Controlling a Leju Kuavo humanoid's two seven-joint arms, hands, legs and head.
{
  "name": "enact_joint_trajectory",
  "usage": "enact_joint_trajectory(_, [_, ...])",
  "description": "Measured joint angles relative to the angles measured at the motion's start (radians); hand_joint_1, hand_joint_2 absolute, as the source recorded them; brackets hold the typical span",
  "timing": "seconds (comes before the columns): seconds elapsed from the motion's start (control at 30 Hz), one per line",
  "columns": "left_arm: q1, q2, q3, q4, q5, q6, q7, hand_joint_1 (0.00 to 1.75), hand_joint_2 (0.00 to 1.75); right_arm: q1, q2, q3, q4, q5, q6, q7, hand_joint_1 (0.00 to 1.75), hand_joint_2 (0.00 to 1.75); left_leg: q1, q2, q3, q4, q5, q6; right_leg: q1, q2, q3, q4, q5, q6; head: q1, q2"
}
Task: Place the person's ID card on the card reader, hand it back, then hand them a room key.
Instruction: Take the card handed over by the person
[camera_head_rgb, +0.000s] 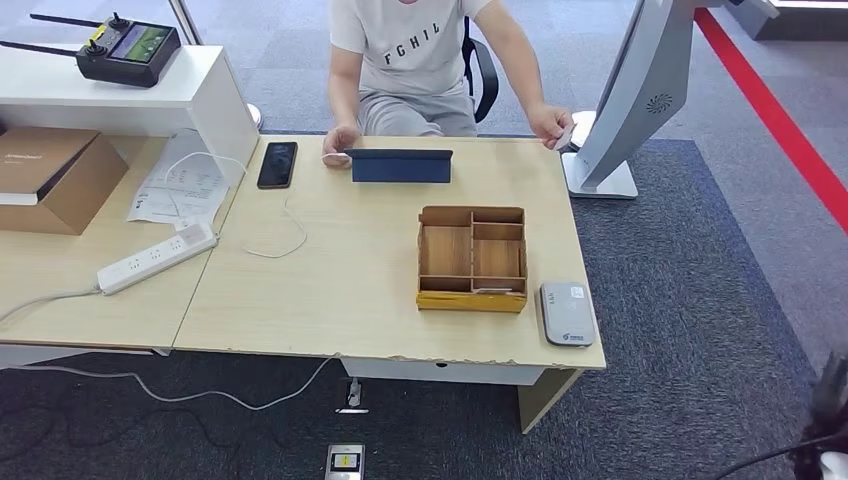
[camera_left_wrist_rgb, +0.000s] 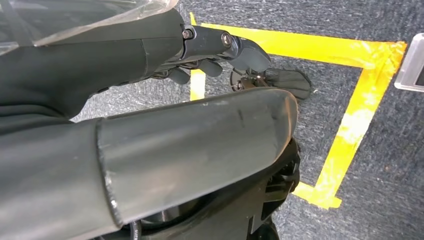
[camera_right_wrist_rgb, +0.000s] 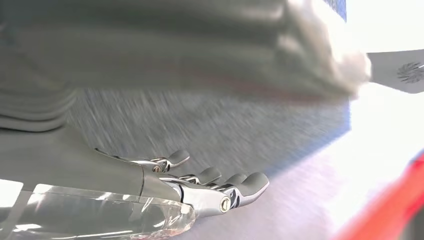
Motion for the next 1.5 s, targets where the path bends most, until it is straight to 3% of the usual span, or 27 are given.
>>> enact_joint_trajectory(0.1, [-0.002,-0.001,0.000,0.000,0.003,0.010,0.004,0.00,0.00,-0.010,-0.004,0.096,-0.189,0.219,-0.035,0.119,0.00,1.75,0.000,0.001,0.000,0.000,0.000,0.000,0.000,0.001,0.001,0.001,0.001,0.000,0.000,0.000])
enact_joint_trajectory(0.27, [-0.011,-0.001,0.000,0.000,0.005,0.014,-0.012,0.00,0.00,-0.126,0.005,0.377,-0.533,0.780,0.005,0.302,0.00,1.75,0.000,0.000,0.000,0.000,0.004,-0.001,0.000,0.000,0.001,0.002,0.002,0.000,0.000,0.000])
enact_joint_trajectory(0.4, [-0.011,-0.002,0.000,0.000,0.004,0.013,-0.014,0.00,0.00,-0.231,0.018,0.640,-0.703,1.252,0.047,0.335,0.00,1.75,0.001,-0.004,0.000,0.000,0.006,-0.002,0.001,-0.003,0.000,0.003,0.002,0.000,0.000,0.000])
enact_joint_trajectory(0.5, [-0.011,-0.003,-0.002,0.000,0.002,0.010,-0.013,0.00,0.00,-0.295,0.026,0.818,-0.763,1.420,0.061,0.332,0.00,1.75,0.002,-0.004,0.000,0.000,0.006,-0.002,0.001,-0.003,0.000,0.003,0.002,0.000,0.000,0.000])
enact_joint_trajectory(0.73, [-0.011,-0.007,-0.014,0.000,0.004,-0.002,-0.007,0.00,0.00,-0.432,0.034,1.102,-0.735,1.458,0.029,0.334,0.00,1.75,0.001,-0.003,-0.001,0.000,0.006,-0.002,0.001,-0.003,-0.001,0.003,0.002,0.000,0.000,0.000])
enact_joint_trajectory(0.9, [-0.009,-0.007,-0.018,0.000,0.007,-0.004,-0.005,0.00,0.00,-0.507,0.035,1.232,-0.650,1.458,0.003,0.342,0.00,1.75,0.001,-0.003,-0.001,0.000,0.006,-0.002,0.001,-0.003,-0.002,0.003,0.002,0.000,0.000,0.000])
enact_joint_trajectory(1.1, [-0.008,-0.007,-0.024,0.000,0.003,-0.012,-0.005,0.00,0.00,-0.567,0.036,1.307,-0.519,1.458,-0.014,0.342,0.00,1.75,0.001,-0.003,-0.001,0.000,0.006,-0.002,0.001,-0.003,-0.002,0.003,0.002,0.000,0.000,0.000])
enact_joint_trajectory(1.5, [-0.007,-0.008,-0.025,0.000,0.003,-0.025,-0.012,0.00,0.00,-0.603,0.036,1.362,-0.369,1.451,-0.017,0.345,0.00,1.75,0.001,-0.003,-0.001,0.000,0.006,-0.002,0.001,-0.003,-0.003,0.003,0.002,0.000,0.000,0.000])
